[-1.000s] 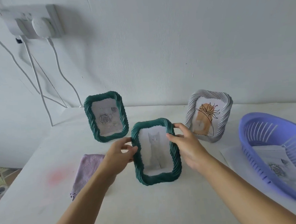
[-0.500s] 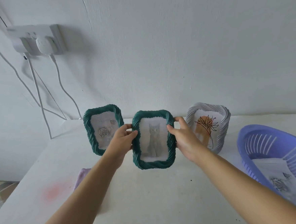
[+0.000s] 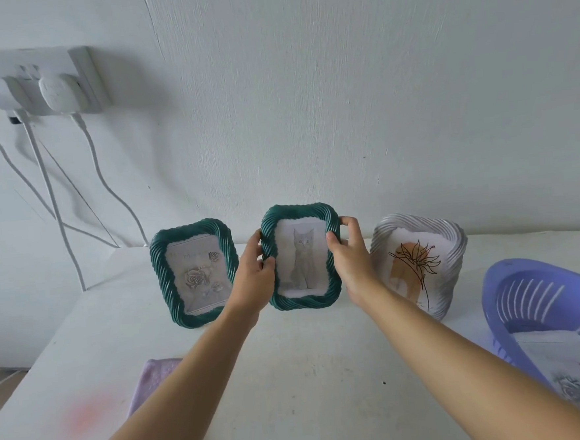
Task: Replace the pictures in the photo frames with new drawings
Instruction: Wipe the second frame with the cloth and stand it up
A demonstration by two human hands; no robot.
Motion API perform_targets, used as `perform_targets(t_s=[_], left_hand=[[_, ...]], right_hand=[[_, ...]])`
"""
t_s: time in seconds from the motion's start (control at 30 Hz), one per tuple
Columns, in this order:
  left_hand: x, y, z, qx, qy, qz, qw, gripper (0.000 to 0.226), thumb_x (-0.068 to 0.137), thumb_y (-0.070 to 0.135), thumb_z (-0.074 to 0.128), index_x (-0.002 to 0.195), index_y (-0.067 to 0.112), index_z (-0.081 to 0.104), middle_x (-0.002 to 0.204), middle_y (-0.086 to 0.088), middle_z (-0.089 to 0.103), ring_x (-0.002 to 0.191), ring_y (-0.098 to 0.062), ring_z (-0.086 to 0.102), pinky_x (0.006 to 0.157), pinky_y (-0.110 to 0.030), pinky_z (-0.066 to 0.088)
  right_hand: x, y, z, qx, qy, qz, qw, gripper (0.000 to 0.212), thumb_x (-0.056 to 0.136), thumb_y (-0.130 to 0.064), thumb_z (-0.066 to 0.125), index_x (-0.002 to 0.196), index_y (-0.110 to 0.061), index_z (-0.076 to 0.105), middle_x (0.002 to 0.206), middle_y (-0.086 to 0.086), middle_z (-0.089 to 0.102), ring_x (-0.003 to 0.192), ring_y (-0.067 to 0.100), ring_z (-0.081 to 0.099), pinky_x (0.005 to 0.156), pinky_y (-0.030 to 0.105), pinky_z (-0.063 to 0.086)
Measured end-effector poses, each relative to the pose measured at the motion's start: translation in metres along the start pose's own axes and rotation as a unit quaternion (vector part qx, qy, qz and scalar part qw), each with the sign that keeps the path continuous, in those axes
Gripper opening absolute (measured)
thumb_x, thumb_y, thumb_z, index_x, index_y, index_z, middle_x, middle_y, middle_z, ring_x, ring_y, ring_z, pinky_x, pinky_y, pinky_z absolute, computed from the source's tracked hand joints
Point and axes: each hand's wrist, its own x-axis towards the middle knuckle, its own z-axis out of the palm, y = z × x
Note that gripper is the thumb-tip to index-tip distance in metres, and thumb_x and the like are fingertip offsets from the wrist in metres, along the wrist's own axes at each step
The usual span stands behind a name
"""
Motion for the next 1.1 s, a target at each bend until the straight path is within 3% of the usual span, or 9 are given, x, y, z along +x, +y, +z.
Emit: perform_targets(t_s=[0.27,0.43,0.57,0.7,0.93,1.03,1.1], left_hand=[[0.013,-0.007,0.005,-0.012,0.009,0.008,1.000,0.056,0.104,0.006,0.039,0.151,0.035,0.032,0.145,0.000,0.049,0.118,-0.016,0.059,0.100,-0.048,0.054],[0.014,-0.010,0.007,-0.008,0.006,0.006,1.000,0.057,0.103,0.004,0.038,0.151,0.034,0.033,0.138,0.002,0.053,0.115,-0.018,0.061,0.098,-0.048,0.055],[0.008,-0.017,0.008,0.010,0.004,0.005,1.000,0.054,0.103,0.003,0.037,0.147,0.034,0.036,0.128,-0.001,0.058,0.109,-0.025,0.063,0.092,-0.049,0.056],[0.001,-0.022,0.005,0.035,-0.007,0.010,0.999,0.054,0.105,0.008,0.038,0.152,0.032,0.030,0.123,-0.003,0.061,0.107,-0.030,0.062,0.091,-0.050,0.057],[-0.007,-0.017,0.002,0.040,-0.017,0.008,0.999,0.061,0.106,0.008,0.038,0.157,0.036,0.021,0.120,0.003,0.061,0.112,-0.029,0.062,0.092,-0.047,0.056],[-0.008,-0.016,0.001,0.043,-0.019,0.010,0.999,0.065,0.105,0.006,0.039,0.157,0.039,0.018,0.124,0.000,0.061,0.112,-0.032,0.061,0.092,-0.050,0.055],[-0.010,-0.014,0.001,0.047,-0.023,0.010,0.999,0.068,0.105,0.009,0.041,0.157,0.043,0.013,0.140,-0.003,0.053,0.118,-0.027,0.060,0.098,-0.047,0.054]], right_hand=[[0.004,0.003,0.006,-0.017,0.032,-0.039,0.999,0.019,0.103,-0.020,0.046,0.121,-0.024,0.045,0.076,0.004,0.047,0.059,0.011,0.040,0.055,0.022,0.034],[0.006,0.006,0.004,-0.016,0.023,-0.030,0.999,0.018,0.103,-0.018,0.046,0.119,-0.024,0.044,0.079,0.006,0.050,0.054,0.006,0.041,0.048,0.014,0.032],[0.002,0.014,0.004,-0.025,0.013,-0.028,0.999,0.016,0.103,-0.022,0.046,0.117,-0.029,0.043,0.082,0.006,0.052,0.061,0.009,0.044,0.054,0.017,0.036],[-0.004,0.017,0.003,-0.030,0.012,-0.038,0.999,0.018,0.103,-0.024,0.045,0.121,-0.029,0.042,0.082,0.006,0.053,0.064,0.013,0.046,0.063,0.028,0.038],[-0.011,0.015,0.001,-0.085,0.015,-0.053,0.995,0.029,0.104,-0.029,0.044,0.132,-0.027,0.038,0.074,0.002,0.048,0.062,0.012,0.045,0.062,0.029,0.038],[-0.013,0.014,0.000,-0.100,0.019,-0.055,0.993,0.035,0.104,-0.027,0.045,0.138,-0.026,0.037,0.074,-0.001,0.051,0.064,0.013,0.047,0.065,0.032,0.040],[-0.016,0.013,-0.001,-0.109,0.020,-0.056,0.992,0.040,0.104,-0.027,0.045,0.143,-0.026,0.035,0.078,-0.003,0.053,0.067,0.014,0.049,0.065,0.029,0.040]])
